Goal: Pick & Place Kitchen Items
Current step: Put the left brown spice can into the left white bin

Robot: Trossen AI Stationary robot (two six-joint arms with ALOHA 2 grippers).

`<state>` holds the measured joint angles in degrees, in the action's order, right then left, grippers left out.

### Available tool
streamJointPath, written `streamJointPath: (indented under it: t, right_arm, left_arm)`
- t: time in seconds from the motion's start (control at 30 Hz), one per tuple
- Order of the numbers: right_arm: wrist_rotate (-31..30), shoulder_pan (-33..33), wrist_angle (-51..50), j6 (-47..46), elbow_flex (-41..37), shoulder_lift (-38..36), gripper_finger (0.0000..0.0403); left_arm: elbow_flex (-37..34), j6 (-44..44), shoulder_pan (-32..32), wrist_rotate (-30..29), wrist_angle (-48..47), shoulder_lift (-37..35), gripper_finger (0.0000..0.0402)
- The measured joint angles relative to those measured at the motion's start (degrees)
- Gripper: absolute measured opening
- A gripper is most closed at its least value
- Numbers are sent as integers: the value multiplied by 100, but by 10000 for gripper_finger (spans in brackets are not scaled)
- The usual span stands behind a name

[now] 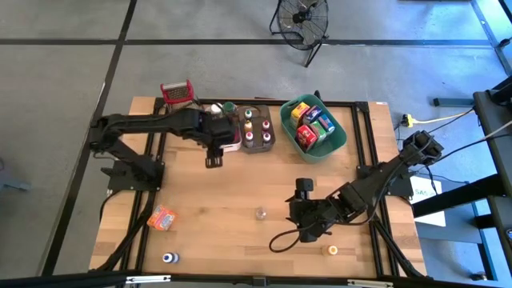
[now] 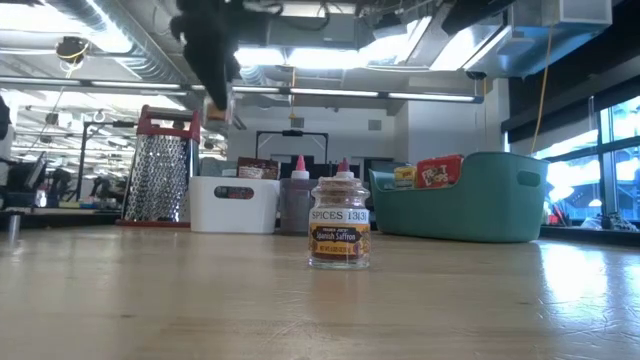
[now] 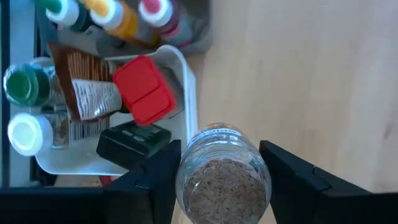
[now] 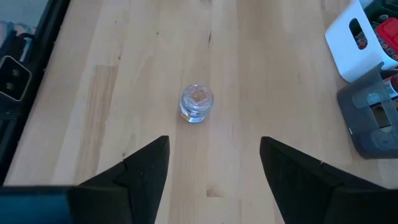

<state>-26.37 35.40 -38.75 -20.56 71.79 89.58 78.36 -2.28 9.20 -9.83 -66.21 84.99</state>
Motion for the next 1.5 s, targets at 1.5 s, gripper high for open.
streamJointPath:
  t: [1.5]
  right_arm:
    - [-59,-55,342,195,-168,-2,253]
  left_arm:
    - [-1914,63,1802,275,2155,506,196]
